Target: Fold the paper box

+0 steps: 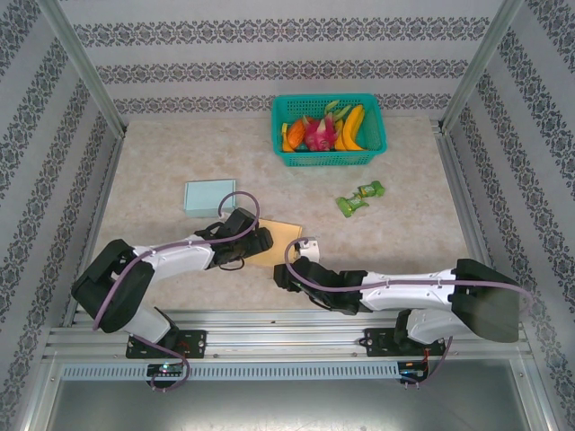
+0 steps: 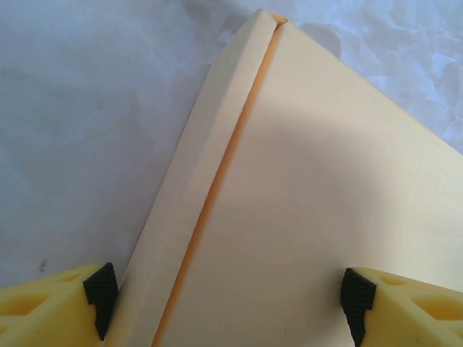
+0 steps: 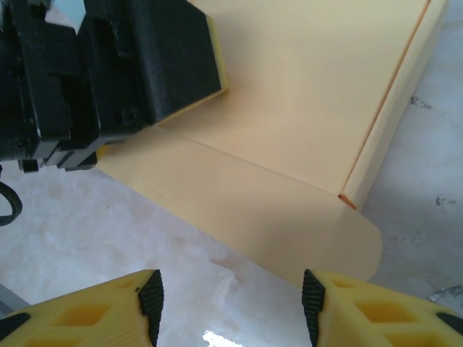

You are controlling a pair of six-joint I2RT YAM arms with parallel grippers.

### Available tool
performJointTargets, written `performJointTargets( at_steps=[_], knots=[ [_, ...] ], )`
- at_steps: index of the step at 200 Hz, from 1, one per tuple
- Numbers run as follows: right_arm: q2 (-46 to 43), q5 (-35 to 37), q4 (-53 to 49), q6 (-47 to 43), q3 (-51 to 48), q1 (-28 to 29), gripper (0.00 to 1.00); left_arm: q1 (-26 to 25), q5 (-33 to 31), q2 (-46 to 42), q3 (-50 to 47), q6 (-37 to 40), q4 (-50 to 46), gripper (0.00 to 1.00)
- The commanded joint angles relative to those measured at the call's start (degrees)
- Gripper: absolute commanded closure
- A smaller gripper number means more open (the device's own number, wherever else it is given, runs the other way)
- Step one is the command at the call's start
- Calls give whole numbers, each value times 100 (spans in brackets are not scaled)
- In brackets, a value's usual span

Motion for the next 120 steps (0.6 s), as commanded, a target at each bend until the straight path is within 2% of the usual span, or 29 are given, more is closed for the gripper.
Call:
performJointTargets(
  at_steps=[1, 86, 120],
  knots=[
    [94, 128, 57, 40, -30, -29, 45, 8, -361, 529, -248, -54, -908, 18],
    [-470, 332, -346, -146, -221, -242, 46, -1, -484, 738, -266, -13, -830, 21],
    [-389, 76, -398, -310, -174, -582, 46, -1, -478, 781, -244, 10, -814, 21]
  ],
)
